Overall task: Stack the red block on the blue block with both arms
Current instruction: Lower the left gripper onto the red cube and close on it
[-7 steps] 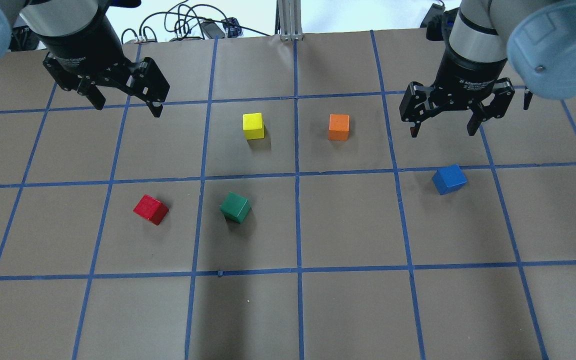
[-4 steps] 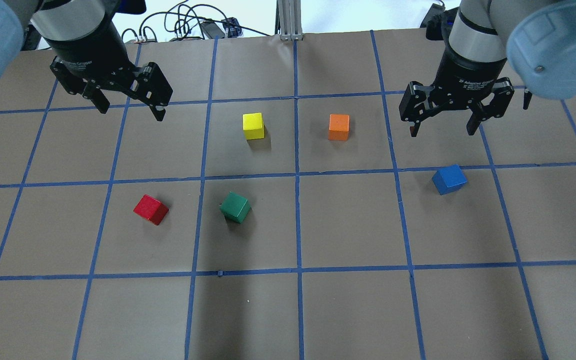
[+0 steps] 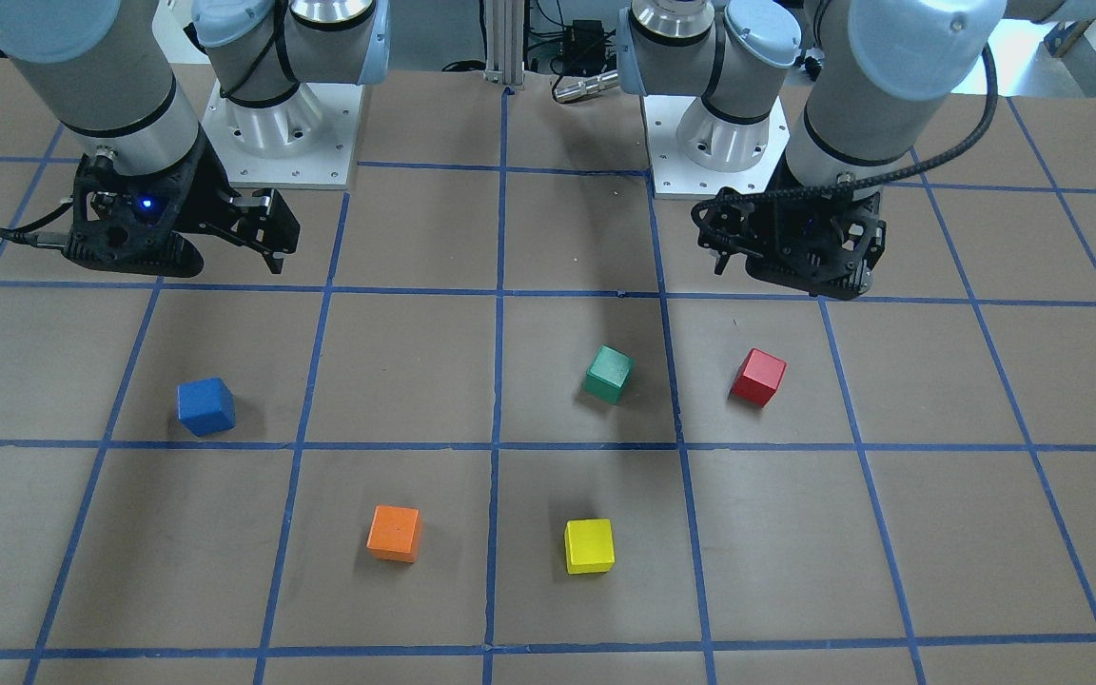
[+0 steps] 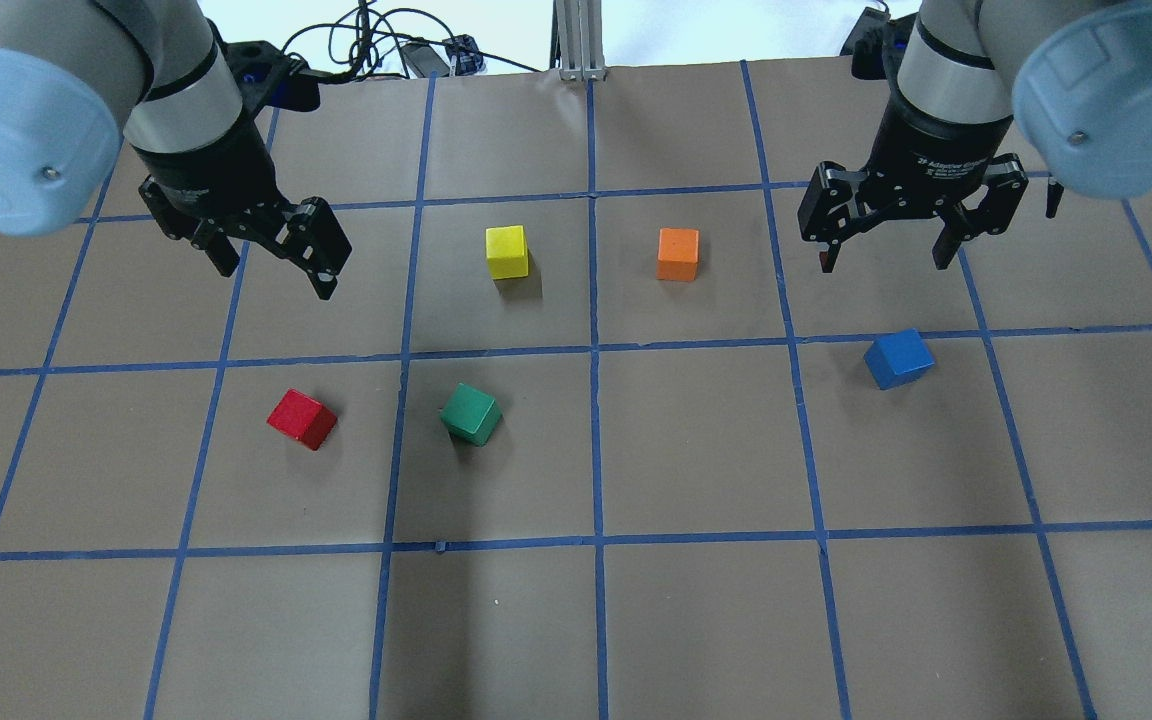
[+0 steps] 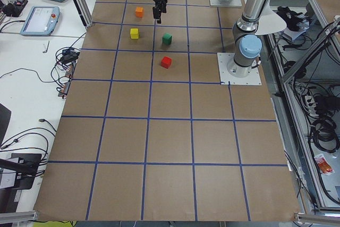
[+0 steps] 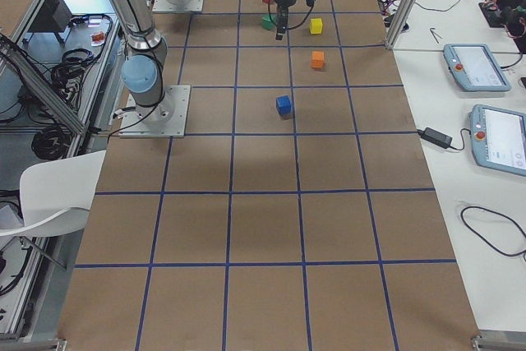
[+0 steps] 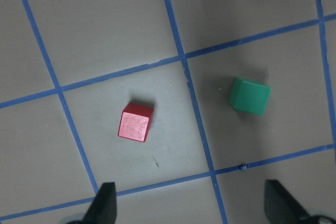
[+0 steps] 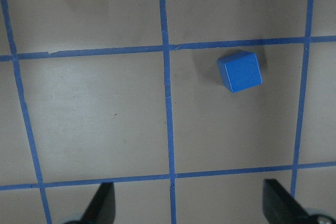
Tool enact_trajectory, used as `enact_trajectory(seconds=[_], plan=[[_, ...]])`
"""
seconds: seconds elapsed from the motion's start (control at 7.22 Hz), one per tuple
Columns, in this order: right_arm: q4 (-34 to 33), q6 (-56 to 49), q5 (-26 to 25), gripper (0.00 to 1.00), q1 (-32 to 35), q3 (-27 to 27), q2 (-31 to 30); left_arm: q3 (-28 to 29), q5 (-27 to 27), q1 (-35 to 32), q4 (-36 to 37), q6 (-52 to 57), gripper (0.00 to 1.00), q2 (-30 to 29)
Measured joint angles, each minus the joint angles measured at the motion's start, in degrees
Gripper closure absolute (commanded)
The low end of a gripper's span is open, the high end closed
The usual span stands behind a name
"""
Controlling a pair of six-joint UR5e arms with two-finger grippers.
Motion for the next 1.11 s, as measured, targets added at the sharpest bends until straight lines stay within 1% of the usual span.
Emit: enact_trajectory(seconds=[0.28,0.42,0.55,0.83,0.97,1.11], plan=[[0.0,0.0,0.0,0.00,0.0,0.0,0.0,-6.3,-0.1,3.7,4.7,8.8,0.00,0.0],[0.1,0.0,0.0,0.00,0.0,0.0,0.0,-9.9,-0.1,4.8,7.1,11.2,0.00,0.0],[0.1,0.0,0.0,0.00,0.0,0.0,0.0,-14.4,-0.2,6.4,12.3,13.9,0.00,-0.1],[0.0,-0.1,0.0,0.00,-0.1,0.0,0.0,-23.9,-0.2,9.4,25.4,19.3,0.00,-0.7],[0.0,-0.1,0.0,0.00,-0.1,0.0,0.0,-27.1,-0.3,9.9,29.6,19.9,0.00,-1.4],[0.0,-0.1,0.0,0.00,-0.1,0.0,0.0,-29.0,-0.4,10.2,32.0,19.9,0.00,-2.5]])
